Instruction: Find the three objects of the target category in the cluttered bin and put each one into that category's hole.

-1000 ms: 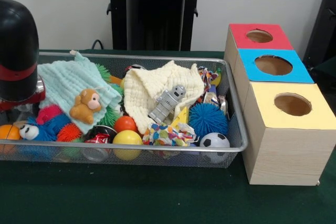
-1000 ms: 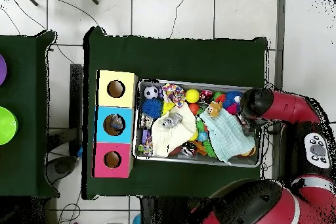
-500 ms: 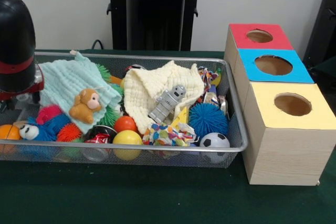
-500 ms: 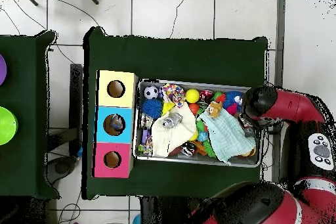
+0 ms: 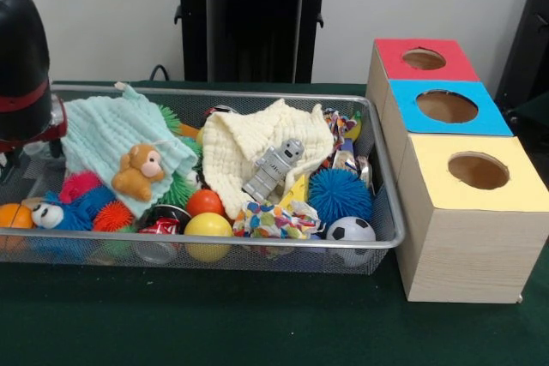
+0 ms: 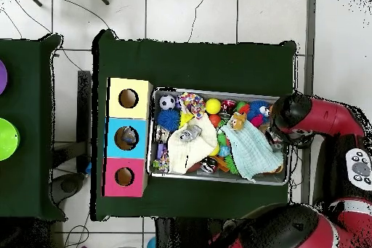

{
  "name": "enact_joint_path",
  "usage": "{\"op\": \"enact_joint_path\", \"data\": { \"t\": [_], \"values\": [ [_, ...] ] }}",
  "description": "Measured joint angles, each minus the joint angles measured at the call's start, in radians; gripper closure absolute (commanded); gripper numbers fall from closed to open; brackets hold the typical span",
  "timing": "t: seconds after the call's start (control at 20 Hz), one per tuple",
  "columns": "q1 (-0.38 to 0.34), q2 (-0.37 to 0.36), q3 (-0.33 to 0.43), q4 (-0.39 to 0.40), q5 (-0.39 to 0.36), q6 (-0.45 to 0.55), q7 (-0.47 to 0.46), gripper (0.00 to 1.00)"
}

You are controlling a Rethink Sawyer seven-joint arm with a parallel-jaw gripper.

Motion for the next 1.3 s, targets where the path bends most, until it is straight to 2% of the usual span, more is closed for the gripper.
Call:
{"op": "enact_joint_path", "data": {
  "t": [0.45, 1.15, 1.3],
  "values": [
    [-0.067, 0.006, 0.053, 0.001, 0.018, 0.007, 0.0, 0.0],
    [-0.126, 0.006, 0.123, 0.0, 0.025, 0.043, 0.0, 0.0],
    [-0.158, 0.005, 0.158, 0.003, 0.044, 0.05, 0.0, 0.0]
  ]
}}
